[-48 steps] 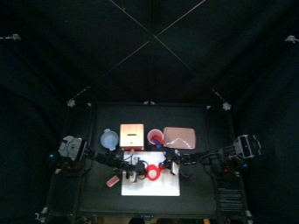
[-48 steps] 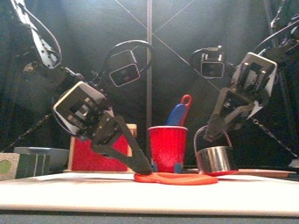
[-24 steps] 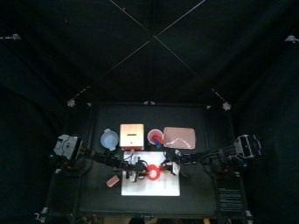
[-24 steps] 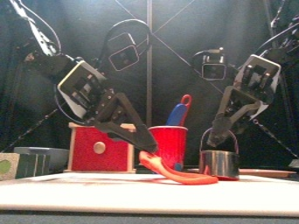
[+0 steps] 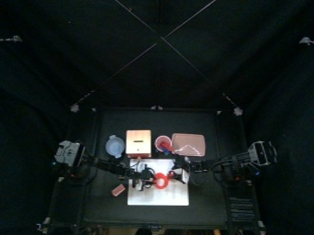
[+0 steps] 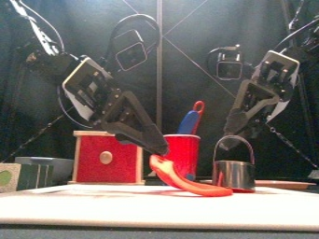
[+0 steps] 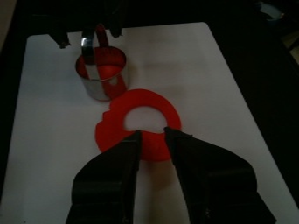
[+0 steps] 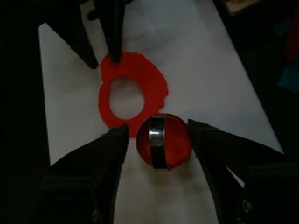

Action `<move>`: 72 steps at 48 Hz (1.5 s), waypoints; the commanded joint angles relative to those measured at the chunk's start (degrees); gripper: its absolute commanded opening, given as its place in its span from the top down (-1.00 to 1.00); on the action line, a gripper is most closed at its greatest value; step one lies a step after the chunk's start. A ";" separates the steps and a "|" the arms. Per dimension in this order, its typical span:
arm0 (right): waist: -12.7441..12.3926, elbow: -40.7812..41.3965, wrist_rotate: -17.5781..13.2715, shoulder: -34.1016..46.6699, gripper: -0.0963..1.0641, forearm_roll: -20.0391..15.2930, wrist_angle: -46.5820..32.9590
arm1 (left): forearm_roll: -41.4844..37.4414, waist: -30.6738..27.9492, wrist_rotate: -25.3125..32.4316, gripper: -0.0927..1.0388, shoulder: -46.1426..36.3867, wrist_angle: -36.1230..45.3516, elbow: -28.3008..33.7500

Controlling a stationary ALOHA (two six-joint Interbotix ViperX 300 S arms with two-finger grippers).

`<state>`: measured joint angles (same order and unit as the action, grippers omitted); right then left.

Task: Get the cutter from the drawer then cut the dough then place the extra dough in the bowl
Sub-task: Place the extra dough in the bowl

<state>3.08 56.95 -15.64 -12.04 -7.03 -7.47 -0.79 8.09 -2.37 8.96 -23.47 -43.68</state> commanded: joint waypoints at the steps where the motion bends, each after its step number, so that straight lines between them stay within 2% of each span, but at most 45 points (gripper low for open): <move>1: -0.26 0.00 0.00 -1.41 -0.71 0.09 -0.18 | -0.09 -0.18 -0.09 -0.43 -1.76 -0.35 0.70; 11: -0.26 0.44 0.00 -1.41 -0.71 0.09 0.26 | 4.75 -1.32 -0.53 -0.43 -0.18 0.97 1.93; 19: -0.26 0.53 0.09 -1.49 -0.71 0.97 0.70 | 11.78 -4.13 0.00 -0.46 0.88 10.37 5.62; 26: -0.35 0.53 -0.09 -1.49 -0.71 1.67 0.97 | 9.67 -5.10 -0.09 -0.62 3.34 20.30 10.72; 32: -0.26 0.53 -0.26 -1.49 -0.71 1.67 1.05 | 6.86 -5.19 -0.35 -0.80 5.36 24.87 14.15; 39: -0.35 0.53 -0.35 -1.49 -0.71 1.58 1.76 | 6.24 -5.19 -0.35 -0.87 5.54 26.63 15.64; 72: -0.26 1.32 -0.09 -3.52 -0.71 1.67 4.48 | 5.36 -4.66 -0.35 -0.86 7.29 26.98 16.08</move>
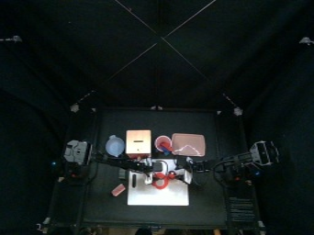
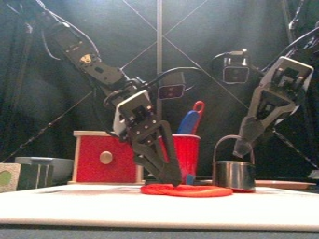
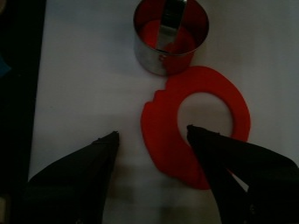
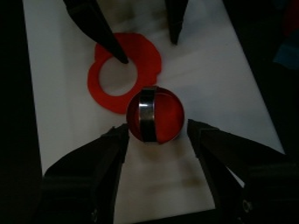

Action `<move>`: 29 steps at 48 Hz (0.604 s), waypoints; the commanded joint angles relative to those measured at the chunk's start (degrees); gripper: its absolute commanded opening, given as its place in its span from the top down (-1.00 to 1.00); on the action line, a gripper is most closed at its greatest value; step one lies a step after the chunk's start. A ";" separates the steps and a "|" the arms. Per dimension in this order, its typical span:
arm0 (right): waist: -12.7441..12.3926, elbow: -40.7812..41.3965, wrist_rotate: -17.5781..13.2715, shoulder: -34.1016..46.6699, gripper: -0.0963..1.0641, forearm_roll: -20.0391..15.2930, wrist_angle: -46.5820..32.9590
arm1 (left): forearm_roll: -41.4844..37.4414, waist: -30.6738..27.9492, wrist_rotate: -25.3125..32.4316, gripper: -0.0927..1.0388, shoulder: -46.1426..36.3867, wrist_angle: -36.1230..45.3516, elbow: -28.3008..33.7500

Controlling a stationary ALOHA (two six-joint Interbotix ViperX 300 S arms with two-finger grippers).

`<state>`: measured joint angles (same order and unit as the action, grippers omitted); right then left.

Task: Get the cutter from the drawer then cut the dough then place the extra dough in the bowl
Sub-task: Place the extra dough in the bowl

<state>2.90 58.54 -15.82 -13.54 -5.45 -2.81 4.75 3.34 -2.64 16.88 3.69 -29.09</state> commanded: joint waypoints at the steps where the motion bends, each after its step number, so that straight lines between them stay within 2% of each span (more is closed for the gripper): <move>1: -0.18 -0.18 0.00 -2.20 -0.71 0.09 -0.18 | -0.18 0.18 -0.09 -0.86 -0.53 -0.18 1.49; 14: -0.18 0.97 -0.09 -3.34 -0.71 0.09 -0.18 | -0.53 0.53 0.00 -0.85 1.05 0.18 2.02; 29: -0.70 1.32 -0.18 -3.60 -0.71 0.00 -0.09 | -3.08 0.44 -0.26 -0.85 2.29 6.68 2.99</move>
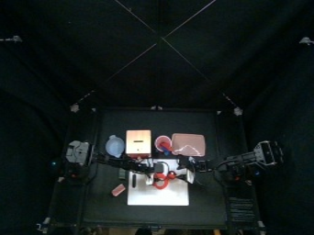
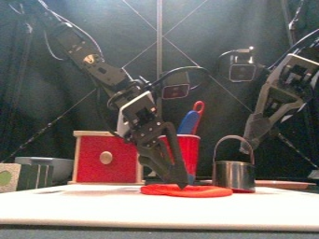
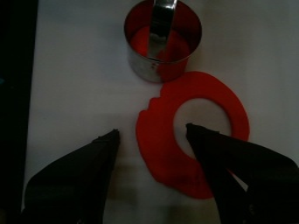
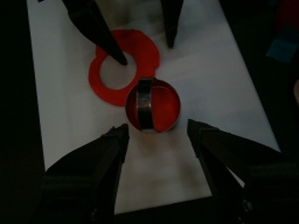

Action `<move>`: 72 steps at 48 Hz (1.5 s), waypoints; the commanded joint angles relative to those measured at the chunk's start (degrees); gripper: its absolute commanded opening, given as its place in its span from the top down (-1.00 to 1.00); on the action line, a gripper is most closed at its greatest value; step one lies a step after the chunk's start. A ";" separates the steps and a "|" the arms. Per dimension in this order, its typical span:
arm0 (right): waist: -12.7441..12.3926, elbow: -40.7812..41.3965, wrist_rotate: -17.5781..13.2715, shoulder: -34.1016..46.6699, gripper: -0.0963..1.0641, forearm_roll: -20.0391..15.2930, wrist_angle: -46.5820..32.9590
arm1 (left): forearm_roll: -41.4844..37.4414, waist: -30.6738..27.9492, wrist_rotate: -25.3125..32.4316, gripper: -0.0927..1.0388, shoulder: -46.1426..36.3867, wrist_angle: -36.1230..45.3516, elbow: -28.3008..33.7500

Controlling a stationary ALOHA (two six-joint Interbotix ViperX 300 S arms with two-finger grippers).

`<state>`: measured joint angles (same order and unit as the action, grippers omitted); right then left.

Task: Get the cutter from the drawer then cut the dough then place the extra dough in the bowl
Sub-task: Place the extra dough in the bowl

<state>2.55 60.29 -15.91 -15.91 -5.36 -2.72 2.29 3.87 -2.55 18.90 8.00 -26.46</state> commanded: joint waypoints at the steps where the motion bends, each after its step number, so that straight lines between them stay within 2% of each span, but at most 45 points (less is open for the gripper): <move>1: -0.35 -0.44 -0.09 -1.23 -0.71 0.00 -0.26 | -0.62 -0.18 -0.35 -0.85 0.26 2.46 0.44; 30: -0.44 -0.44 -0.18 -1.23 -0.71 0.00 -0.18 | -0.97 0.00 -0.18 -0.83 0.97 3.43 0.53; 46: -0.70 -0.62 -0.18 -1.23 -0.71 0.00 -0.26 | -1.85 -0.09 -0.18 -0.51 1.23 3.78 0.53; 60: -0.88 -0.70 -0.18 -1.23 -0.71 -0.09 0.26 | -2.64 0.00 -0.35 -0.48 1.23 4.13 0.53; 67: -0.88 -0.79 -0.18 -1.23 -0.71 -0.09 0.35 | -2.81 0.00 -0.35 -0.32 1.14 4.04 0.53; 72: -0.97 -0.79 -0.18 -1.23 -0.71 -0.09 0.35 | -2.81 0.00 -0.35 -0.30 0.97 3.96 0.53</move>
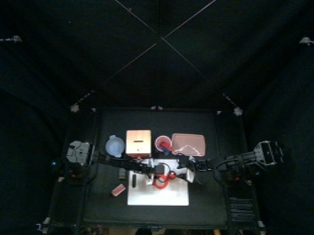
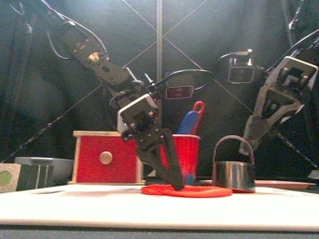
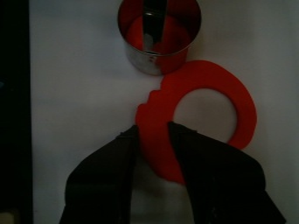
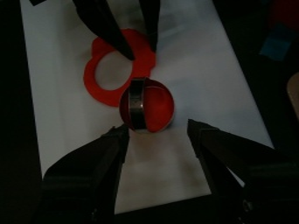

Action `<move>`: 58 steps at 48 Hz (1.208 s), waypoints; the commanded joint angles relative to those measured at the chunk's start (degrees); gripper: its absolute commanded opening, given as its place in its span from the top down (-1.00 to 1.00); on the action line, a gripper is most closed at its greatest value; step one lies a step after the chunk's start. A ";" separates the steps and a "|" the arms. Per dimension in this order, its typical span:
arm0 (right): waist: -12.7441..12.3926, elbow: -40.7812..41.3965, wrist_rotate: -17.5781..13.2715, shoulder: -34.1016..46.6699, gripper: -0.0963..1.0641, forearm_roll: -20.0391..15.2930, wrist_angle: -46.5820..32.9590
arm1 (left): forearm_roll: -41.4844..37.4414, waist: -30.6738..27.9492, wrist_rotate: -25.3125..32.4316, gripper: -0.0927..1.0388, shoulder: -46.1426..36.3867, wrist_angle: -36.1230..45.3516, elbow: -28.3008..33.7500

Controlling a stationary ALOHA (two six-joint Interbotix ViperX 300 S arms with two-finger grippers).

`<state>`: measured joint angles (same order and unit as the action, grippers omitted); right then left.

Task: Get the cutter from the drawer then cut the dough then place the extra dough in the bowl
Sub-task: Place the extra dough in the bowl

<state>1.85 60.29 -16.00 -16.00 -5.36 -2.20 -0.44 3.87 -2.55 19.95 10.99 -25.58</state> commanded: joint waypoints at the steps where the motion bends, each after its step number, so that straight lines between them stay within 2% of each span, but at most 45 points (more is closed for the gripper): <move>1: -0.26 -0.79 -0.09 -1.14 -0.71 0.00 -0.18 | -0.09 -0.09 -0.35 -0.30 -0.18 0.97 -0.35; 12: -0.44 -0.79 -0.09 -1.23 -0.71 0.00 0.09 | -0.88 0.00 -0.18 -0.30 -4.48 1.67 -0.62; 22: -0.88 -0.97 -0.09 -1.76 -0.71 0.00 1.32 | -4.31 0.00 -0.35 -0.30 -10.81 6.86 -1.14; 38: -1.67 -0.97 -0.09 -2.81 -0.71 0.00 1.93 | -6.68 0.00 -0.35 -0.30 -19.42 10.28 -3.52; 48: -2.11 -0.97 -0.09 -3.16 -0.71 0.00 2.37 | -8.35 -0.09 -0.53 -0.30 -28.39 11.87 -8.53; 58: -2.90 -1.23 -0.09 -3.16 -0.71 0.00 2.55 | -10.20 -0.44 -0.53 -0.30 -42.54 12.22 -16.70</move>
<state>-0.62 60.29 -16.00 -18.02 -5.36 0.53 -9.93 3.60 -2.99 -16.08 23.38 -40.43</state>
